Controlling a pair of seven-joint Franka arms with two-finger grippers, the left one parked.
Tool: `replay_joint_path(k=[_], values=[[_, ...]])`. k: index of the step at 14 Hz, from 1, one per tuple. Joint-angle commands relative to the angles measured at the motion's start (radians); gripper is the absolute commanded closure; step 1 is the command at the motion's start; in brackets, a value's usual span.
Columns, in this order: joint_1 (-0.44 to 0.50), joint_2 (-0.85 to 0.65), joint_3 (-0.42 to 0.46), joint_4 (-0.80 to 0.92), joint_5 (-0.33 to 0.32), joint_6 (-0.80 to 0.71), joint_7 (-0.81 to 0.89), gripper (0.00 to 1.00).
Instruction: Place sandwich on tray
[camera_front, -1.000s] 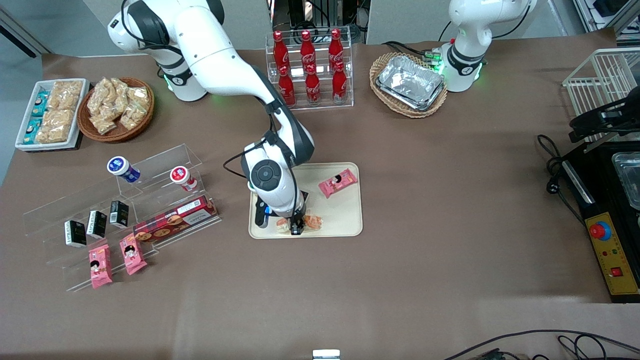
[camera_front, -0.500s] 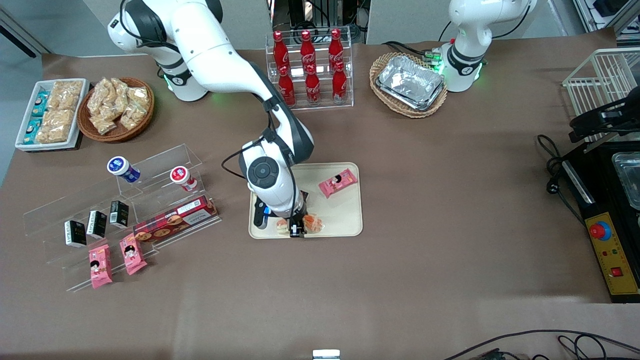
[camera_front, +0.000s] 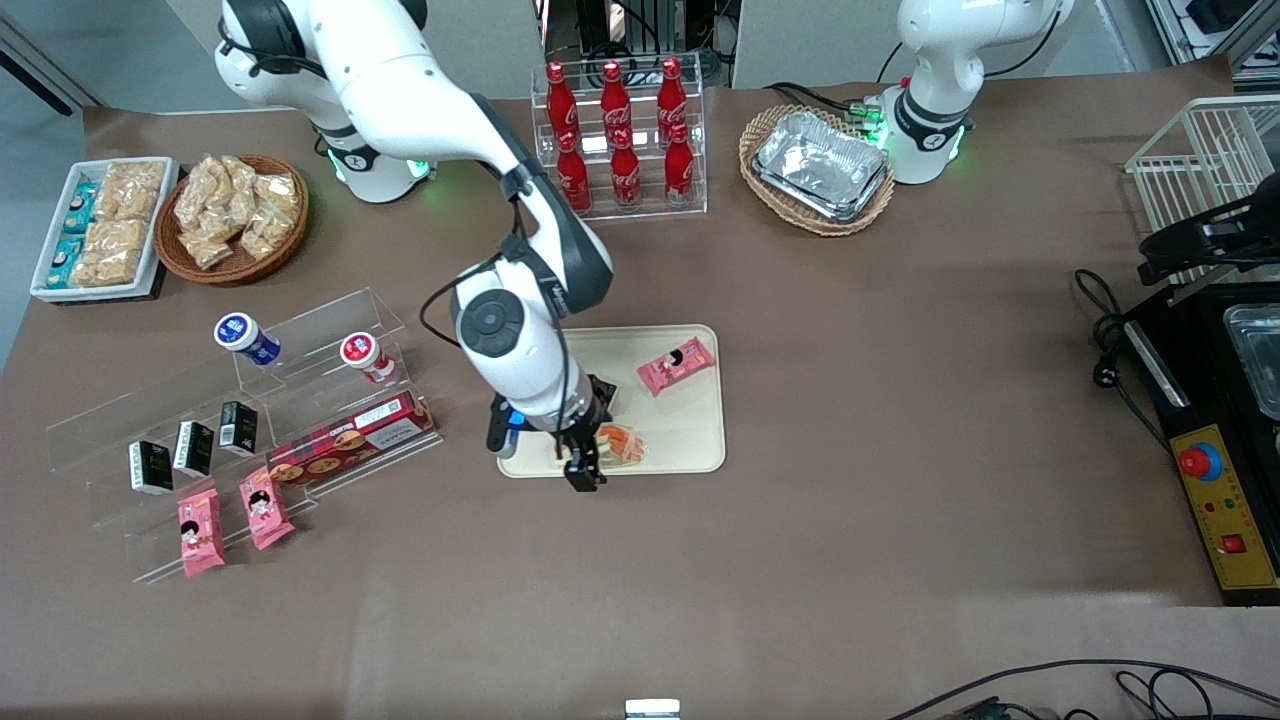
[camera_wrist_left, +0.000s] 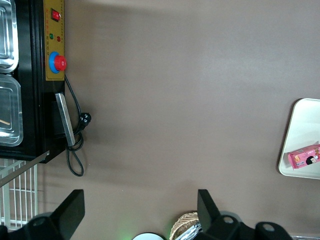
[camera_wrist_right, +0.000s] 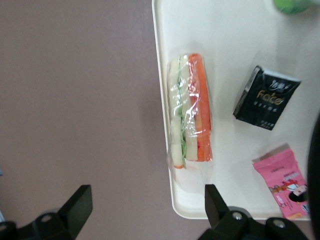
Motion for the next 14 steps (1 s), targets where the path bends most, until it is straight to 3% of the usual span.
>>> replay_joint_path(k=[1, 3, 6, 10, 14], values=[[-0.078, -0.145, 0.006, -0.01, -0.027, -0.222, -0.078, 0.0], [-0.112, -0.212, -0.003, -0.014, -0.068, -0.323, -0.164, 0.0], [-0.162, -0.284, -0.015, -0.022, -0.195, -0.44, -0.345, 0.0], [-0.268, -0.352, -0.018, -0.028, -0.221, -0.498, -0.572, 0.0], [-0.33, -0.404, -0.021, -0.062, -0.319, -0.495, -0.867, 0.0]])
